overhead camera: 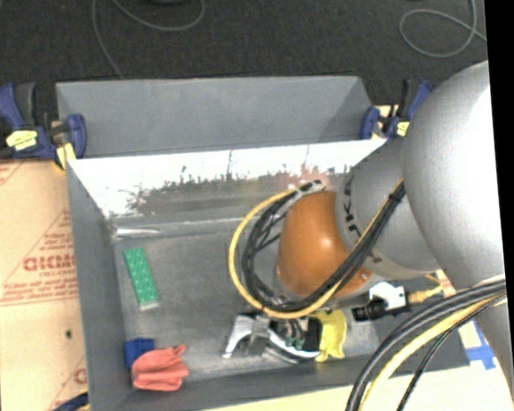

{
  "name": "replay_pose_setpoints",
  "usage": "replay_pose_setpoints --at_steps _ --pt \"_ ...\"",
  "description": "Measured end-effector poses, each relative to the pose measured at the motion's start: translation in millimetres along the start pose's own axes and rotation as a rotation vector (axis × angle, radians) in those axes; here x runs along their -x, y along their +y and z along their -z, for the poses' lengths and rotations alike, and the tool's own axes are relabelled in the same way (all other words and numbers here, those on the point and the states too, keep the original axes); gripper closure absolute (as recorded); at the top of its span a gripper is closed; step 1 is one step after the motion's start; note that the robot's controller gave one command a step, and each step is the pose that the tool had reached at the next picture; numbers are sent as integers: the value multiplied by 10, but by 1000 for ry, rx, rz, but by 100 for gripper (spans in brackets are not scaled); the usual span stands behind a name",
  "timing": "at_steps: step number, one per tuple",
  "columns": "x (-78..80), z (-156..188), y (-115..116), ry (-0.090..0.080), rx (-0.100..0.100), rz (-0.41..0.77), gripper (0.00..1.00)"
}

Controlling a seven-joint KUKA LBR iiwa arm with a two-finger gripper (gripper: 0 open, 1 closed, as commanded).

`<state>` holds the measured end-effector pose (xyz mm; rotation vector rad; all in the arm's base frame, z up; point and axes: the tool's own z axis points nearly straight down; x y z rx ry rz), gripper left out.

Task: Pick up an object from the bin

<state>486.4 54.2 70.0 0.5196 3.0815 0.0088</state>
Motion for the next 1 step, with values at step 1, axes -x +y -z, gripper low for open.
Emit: replay_pose_setpoints --at_steps 1 --pt "-1 9 0 0 0 0 100"
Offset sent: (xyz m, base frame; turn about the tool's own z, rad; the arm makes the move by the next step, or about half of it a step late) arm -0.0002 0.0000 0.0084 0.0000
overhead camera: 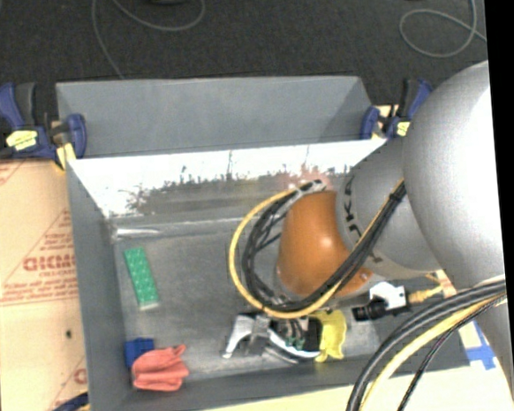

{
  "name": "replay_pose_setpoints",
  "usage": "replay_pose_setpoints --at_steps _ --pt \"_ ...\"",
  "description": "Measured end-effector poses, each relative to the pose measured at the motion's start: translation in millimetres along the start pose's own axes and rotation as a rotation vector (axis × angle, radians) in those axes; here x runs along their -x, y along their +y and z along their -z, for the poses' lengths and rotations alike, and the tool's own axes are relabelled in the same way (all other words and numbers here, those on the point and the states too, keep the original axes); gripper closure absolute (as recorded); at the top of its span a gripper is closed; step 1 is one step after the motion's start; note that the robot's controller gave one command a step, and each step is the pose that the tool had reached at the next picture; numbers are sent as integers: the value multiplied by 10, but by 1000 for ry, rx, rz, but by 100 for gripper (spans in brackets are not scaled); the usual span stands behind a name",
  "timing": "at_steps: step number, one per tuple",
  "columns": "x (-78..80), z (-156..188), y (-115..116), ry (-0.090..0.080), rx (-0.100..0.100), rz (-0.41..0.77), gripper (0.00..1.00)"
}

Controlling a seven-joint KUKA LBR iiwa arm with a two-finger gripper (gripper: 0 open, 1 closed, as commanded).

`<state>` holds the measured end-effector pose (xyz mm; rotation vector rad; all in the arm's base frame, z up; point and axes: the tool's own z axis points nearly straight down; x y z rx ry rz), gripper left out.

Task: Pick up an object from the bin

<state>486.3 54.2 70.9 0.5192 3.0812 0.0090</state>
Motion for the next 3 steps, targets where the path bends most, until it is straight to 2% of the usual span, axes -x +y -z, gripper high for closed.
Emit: replay_pose_setpoints --at_steps 2,3 --pt "-8 84 -3 3 -1 0 100" --pt "-8 287 -6 4 -2 1 100"
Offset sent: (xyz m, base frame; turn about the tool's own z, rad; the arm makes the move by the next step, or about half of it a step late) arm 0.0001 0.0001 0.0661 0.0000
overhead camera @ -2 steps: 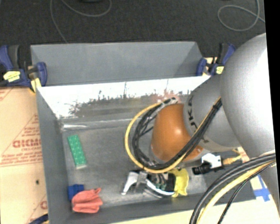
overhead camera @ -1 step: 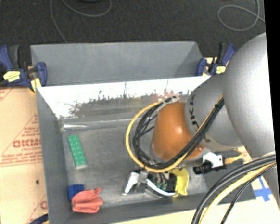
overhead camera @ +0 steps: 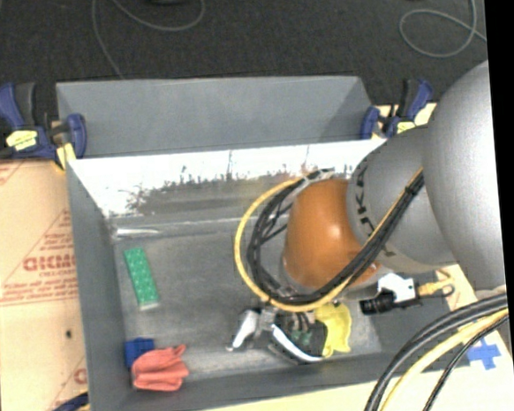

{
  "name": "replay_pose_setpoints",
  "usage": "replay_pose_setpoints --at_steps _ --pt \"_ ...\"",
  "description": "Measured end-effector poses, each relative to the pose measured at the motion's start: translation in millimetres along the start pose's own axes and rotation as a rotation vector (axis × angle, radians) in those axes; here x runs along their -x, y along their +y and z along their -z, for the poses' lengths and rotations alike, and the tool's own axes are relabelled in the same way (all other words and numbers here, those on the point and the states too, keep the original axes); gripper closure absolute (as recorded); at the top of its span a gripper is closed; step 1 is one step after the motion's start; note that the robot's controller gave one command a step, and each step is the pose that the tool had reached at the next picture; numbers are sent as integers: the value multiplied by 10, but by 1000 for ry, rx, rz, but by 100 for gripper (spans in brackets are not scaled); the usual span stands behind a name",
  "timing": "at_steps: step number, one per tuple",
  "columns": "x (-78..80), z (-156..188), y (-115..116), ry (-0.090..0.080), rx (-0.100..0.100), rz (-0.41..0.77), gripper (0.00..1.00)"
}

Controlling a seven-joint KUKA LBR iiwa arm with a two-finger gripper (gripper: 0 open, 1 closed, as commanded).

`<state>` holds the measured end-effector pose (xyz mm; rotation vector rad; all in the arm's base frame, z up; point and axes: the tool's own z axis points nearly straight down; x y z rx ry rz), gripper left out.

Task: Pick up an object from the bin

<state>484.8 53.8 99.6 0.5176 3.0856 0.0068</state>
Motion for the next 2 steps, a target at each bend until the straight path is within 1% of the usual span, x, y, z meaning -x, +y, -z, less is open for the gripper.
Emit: replay_pose_setpoints --at_steps 1,2 --pt "9 167 3 -2 1 1 100" --pt "10 255 3 -2 2 2 100"
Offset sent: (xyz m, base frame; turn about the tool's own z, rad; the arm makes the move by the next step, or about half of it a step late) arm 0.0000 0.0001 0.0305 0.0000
